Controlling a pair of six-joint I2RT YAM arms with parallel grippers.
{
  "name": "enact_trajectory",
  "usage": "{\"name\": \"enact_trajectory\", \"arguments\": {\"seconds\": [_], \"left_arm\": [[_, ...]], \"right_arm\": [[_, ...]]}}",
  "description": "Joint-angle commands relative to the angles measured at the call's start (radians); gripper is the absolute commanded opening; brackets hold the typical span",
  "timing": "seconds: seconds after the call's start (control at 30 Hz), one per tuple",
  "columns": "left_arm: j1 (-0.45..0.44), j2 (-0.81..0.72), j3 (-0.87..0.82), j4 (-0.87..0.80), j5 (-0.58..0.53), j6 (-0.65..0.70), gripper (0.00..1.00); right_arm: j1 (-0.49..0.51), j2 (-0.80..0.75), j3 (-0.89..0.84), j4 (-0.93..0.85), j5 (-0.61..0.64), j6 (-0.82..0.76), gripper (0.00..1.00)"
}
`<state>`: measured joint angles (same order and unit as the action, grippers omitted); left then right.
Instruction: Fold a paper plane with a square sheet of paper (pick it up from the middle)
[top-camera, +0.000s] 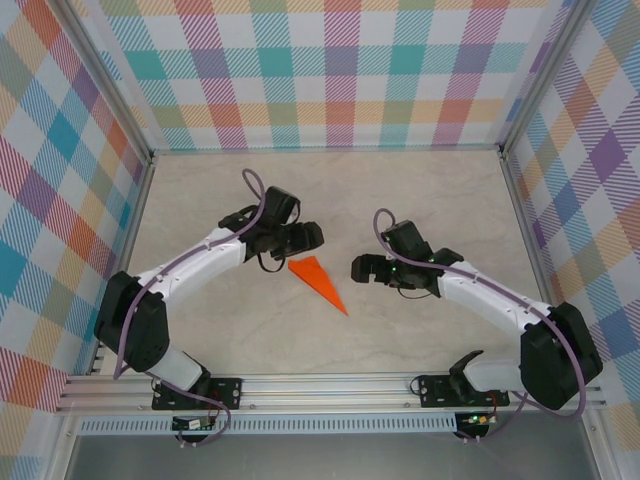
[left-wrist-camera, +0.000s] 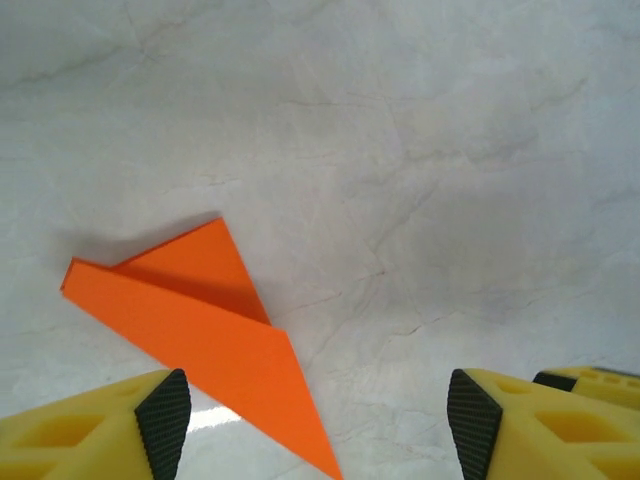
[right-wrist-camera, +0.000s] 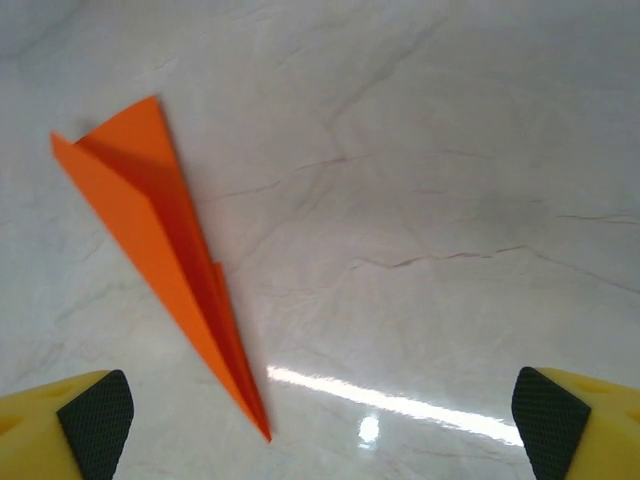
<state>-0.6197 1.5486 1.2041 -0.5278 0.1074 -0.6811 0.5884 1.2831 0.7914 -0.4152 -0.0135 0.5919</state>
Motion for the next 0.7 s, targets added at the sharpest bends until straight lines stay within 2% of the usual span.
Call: {"name": "enact_trajectory", "arguments": {"seconds": [0.0, 0.1, 0.2, 0.37, 0.67], "left_arm": [[-0.069, 0.084, 0.066, -0.249, -0.173, -0.077, 0.74], [-0.138, 0.178, 0.144, -0.311, -0.256, -0.112, 0.85], [-0.184, 0.283, 0.234, -0.367, -0.3, -0.128, 0.88], [-0.21, 0.427, 0.347, -0.442, -0.32, -0.142, 0.86], [-0.213, 0.499, 0.383, -0.502, -0.271, -0.173, 0.75]], "right_arm": [[-0.018, -0.024, 0.016, -0.065, 0.12, 0.065, 1.0], [-0.045, -0.023, 0.007, -0.101, 0.155, 0.116, 1.0], [-0.071, -0.02, -0.014, -0.121, 0.163, 0.157, 1.0], [-0.086, -0.031, -0.036, -0.127, 0.162, 0.178, 1.0], [-0.09, -0.037, -0.029, -0.143, 0.17, 0.175, 1.0]]}}
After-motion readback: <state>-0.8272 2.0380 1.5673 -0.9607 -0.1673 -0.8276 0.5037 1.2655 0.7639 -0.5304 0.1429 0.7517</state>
